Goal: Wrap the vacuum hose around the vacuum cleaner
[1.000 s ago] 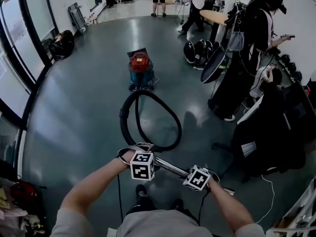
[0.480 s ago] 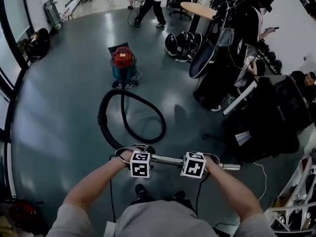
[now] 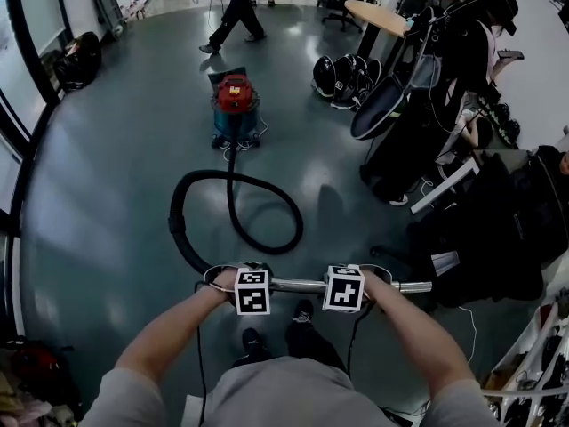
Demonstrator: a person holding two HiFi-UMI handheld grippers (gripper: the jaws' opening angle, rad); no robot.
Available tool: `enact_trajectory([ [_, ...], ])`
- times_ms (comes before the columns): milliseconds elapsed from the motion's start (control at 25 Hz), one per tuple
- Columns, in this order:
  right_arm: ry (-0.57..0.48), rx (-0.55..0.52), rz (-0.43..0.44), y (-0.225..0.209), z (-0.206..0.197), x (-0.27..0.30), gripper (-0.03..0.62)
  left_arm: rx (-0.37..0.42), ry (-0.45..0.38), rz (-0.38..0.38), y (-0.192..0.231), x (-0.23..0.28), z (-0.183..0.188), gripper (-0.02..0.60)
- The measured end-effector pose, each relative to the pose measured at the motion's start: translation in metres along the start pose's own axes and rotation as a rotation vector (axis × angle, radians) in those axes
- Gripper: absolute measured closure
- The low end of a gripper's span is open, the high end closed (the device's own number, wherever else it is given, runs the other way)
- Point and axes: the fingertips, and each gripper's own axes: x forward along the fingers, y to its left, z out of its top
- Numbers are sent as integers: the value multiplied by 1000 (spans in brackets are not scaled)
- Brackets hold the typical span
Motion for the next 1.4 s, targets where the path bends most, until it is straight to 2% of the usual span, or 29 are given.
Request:
enact_trajectory([
  [240, 29, -240, -84, -50, 1, -3, 465, -184, 26, -2, 24, -10, -2, 488],
  [400, -32, -377, -170, -94, 9, -16, 463, -304, 37, 2, 51, -16, -1, 488],
  [440, -50, -409, -203, -107, 6, -18, 445, -336, 38, 2, 58, -15, 2, 489],
  [600, -118, -567, -394, -160, -4, -35, 371, -469, 16, 12, 89, -7, 22, 489],
  [720, -134, -695, -637, -201, 3, -59, 353, -572, -6, 65, 122, -13, 24, 492],
  [800, -148, -718, -756, -226, -1, -77, 353, -645, -39, 88, 143, -14, 30, 495],
  [920, -226, -617, -813, -250, -11, -109, 353, -735, -67, 102, 160, -10, 37, 497],
  [1040, -352, -451, -794, -258, -17, -132, 353, -782, -72, 116, 173, -8, 40, 499],
  [1240, -554, -127, -660, -264, -15, -134, 353, -778, -66, 184, 204, -10, 44, 500],
  [1400, -680, 149, -539, -268, -11, -132, 353, -798, -92, 209, 227, -13, 42, 500],
])
